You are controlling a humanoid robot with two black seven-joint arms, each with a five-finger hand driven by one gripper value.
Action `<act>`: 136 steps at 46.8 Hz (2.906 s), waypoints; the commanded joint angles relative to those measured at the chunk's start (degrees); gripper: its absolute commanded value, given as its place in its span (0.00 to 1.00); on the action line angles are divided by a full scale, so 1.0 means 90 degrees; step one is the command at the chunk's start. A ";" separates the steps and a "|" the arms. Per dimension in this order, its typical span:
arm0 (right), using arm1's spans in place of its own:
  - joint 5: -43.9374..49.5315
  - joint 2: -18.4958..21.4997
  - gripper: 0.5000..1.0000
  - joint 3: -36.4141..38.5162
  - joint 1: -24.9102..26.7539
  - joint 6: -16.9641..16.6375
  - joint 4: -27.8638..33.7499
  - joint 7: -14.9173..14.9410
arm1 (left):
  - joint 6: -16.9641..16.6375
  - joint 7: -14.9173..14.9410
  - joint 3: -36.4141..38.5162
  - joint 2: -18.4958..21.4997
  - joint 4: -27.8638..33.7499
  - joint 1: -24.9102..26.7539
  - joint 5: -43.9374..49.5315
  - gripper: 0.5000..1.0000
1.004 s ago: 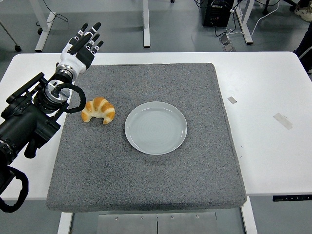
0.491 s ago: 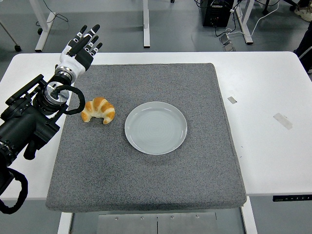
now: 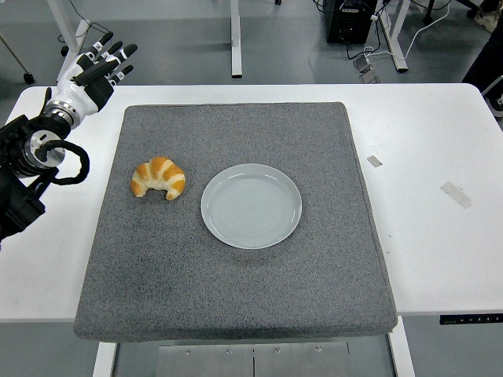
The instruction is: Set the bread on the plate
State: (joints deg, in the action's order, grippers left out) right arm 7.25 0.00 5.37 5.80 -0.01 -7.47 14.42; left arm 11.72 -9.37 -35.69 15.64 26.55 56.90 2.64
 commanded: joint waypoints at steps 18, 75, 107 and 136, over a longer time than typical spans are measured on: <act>-0.0005 0.0000 1.00 -0.0001 0.0000 0.0001 0.0000 -0.0001 | 0.2027 0.0035 0.1025 0.1738 0.0214 0.0513 -0.0645 0.96; -0.0005 0.0000 1.00 -0.0001 0.0000 0.0001 0.0000 -0.0001 | 0.2587 -0.1908 0.2275 0.2794 0.2284 0.1275 -0.6083 0.94; -0.0005 0.0000 1.00 -0.0001 0.0000 0.0001 0.0000 -0.0001 | 0.1228 -0.2045 0.3076 0.2305 0.2489 0.1276 -0.7872 0.93; 0.0005 0.0000 1.00 -0.0001 0.0000 0.0001 0.0000 -0.0001 | 0.0251 -0.2133 0.4140 0.1983 0.2479 0.1256 -0.7891 0.91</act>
State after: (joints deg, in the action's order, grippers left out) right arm 7.26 0.00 5.36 5.80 0.00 -7.47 14.41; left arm 14.91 -28.57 0.55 33.58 48.88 68.16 -68.38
